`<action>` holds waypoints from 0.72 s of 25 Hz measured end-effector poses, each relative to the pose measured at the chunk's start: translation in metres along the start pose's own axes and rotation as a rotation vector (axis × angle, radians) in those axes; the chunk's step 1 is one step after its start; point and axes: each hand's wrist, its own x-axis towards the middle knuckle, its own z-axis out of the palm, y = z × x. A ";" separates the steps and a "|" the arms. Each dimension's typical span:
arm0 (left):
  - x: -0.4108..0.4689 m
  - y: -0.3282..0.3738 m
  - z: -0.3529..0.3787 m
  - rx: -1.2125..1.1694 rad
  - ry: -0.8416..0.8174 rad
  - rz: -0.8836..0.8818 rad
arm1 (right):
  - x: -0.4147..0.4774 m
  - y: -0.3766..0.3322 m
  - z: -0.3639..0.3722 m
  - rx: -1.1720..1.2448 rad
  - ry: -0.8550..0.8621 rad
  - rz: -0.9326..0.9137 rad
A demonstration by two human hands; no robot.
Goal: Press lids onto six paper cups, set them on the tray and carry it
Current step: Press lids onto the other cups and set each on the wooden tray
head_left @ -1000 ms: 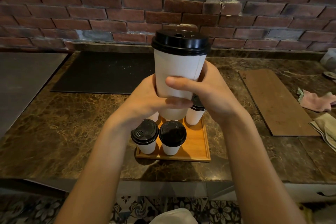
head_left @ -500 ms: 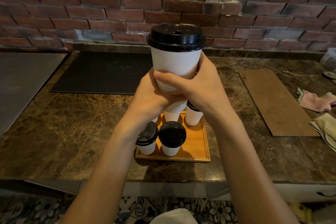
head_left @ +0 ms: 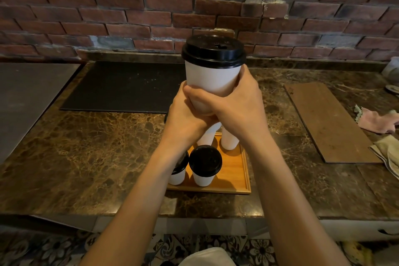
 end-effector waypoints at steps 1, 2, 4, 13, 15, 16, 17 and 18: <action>0.001 0.002 -0.001 -0.006 -0.005 0.009 | 0.001 -0.001 -0.003 0.003 -0.006 -0.009; 0.001 0.003 -0.003 -0.021 -0.014 0.020 | 0.003 -0.001 -0.005 0.016 -0.014 -0.014; 0.002 0.002 -0.008 -0.069 -0.056 0.028 | 0.005 -0.002 -0.009 0.062 -0.040 -0.025; 0.000 -0.001 -0.026 -0.168 -0.351 -0.026 | 0.005 0.009 -0.020 0.175 -0.253 -0.053; -0.001 -0.003 -0.026 -0.196 -0.380 -0.033 | 0.003 0.012 -0.019 0.163 -0.275 -0.040; -0.001 -0.004 -0.025 -0.201 -0.380 -0.025 | 0.003 0.013 -0.018 0.149 -0.281 -0.035; -0.001 -0.004 -0.024 -0.198 -0.371 -0.016 | 0.003 0.012 -0.018 0.138 -0.282 -0.030; -0.001 -0.004 -0.023 -0.191 -0.352 -0.011 | 0.004 0.012 -0.017 0.132 -0.275 -0.023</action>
